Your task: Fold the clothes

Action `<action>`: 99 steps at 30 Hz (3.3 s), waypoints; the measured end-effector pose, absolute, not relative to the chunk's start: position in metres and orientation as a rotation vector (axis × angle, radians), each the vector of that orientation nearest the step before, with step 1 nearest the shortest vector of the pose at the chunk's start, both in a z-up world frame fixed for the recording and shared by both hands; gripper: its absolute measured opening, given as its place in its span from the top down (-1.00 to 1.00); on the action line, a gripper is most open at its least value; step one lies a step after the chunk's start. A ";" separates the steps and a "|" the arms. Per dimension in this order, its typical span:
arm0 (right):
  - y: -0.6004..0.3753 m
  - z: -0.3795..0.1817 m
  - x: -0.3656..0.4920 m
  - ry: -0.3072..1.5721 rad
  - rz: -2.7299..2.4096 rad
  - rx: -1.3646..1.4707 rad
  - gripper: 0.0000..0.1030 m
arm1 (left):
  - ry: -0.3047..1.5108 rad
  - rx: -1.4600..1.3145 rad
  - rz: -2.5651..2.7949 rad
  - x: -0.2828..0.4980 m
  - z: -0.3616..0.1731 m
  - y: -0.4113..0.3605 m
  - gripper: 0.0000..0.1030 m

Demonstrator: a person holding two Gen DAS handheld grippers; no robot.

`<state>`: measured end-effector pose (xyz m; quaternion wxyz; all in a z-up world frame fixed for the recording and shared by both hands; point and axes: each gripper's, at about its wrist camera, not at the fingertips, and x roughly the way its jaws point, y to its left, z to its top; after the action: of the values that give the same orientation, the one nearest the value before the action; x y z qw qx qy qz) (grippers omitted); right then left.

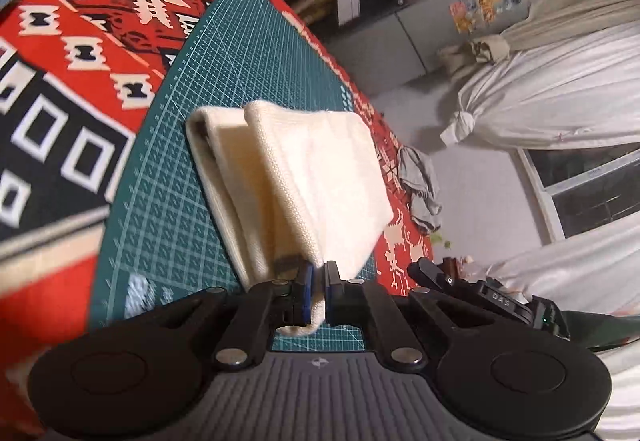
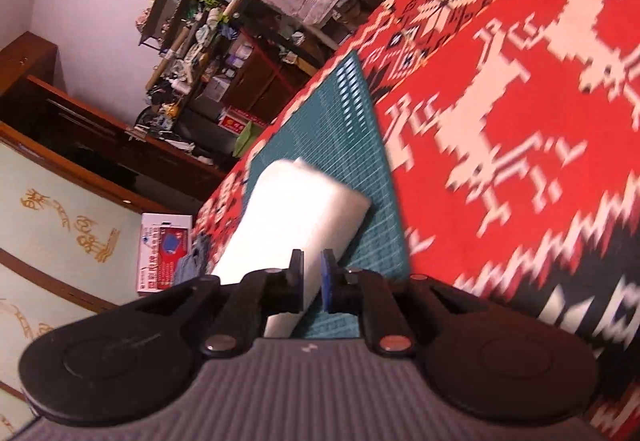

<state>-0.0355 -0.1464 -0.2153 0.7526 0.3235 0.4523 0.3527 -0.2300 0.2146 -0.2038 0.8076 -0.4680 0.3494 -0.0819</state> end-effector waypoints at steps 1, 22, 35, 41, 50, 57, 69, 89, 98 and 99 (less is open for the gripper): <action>-0.144 -0.215 -0.041 0.989 0.782 0.711 0.79 | 0.740 -1.016 -0.171 -0.233 -0.206 0.211 0.89; -0.100 -0.205 -0.087 1.012 0.854 0.632 0.77 | 0.686 -0.833 -0.047 -0.207 -0.185 0.253 0.67; -0.107 -0.180 -0.051 0.916 0.806 0.508 0.74 | 0.642 -0.976 -0.025 -0.223 -0.202 0.273 0.47; -0.069 -0.152 0.010 0.844 0.928 0.127 0.61 | 0.615 -0.996 -0.052 -0.219 -0.201 0.273 0.66; -0.016 -0.157 0.068 0.896 1.131 -0.022 0.59 | 0.617 -0.997 -0.046 -0.211 -0.205 0.270 0.88; -0.034 -0.146 0.070 0.868 1.131 0.065 0.94 | 0.544 -0.978 -0.105 -0.209 -0.180 0.274 0.90; -0.025 -0.168 0.078 0.934 1.032 0.074 0.71 | 0.636 -1.092 -0.017 -0.192 -0.218 0.302 0.82; -0.118 -0.125 -0.042 0.884 0.969 0.303 0.35 | 0.887 -0.398 -0.443 -0.107 -0.174 0.297 0.17; -0.129 -0.139 -0.094 0.930 0.957 0.389 0.32 | 0.964 -0.610 -0.464 -0.102 -0.202 0.321 0.50; -0.130 -0.141 -0.098 0.938 0.956 0.400 0.30 | 0.964 -0.635 -0.463 -0.105 -0.204 0.323 0.51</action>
<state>-0.0978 -0.1304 -0.1414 0.7654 0.1841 0.4319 0.4401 -0.1054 0.3230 -0.2036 0.8128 -0.2973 0.4516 -0.2169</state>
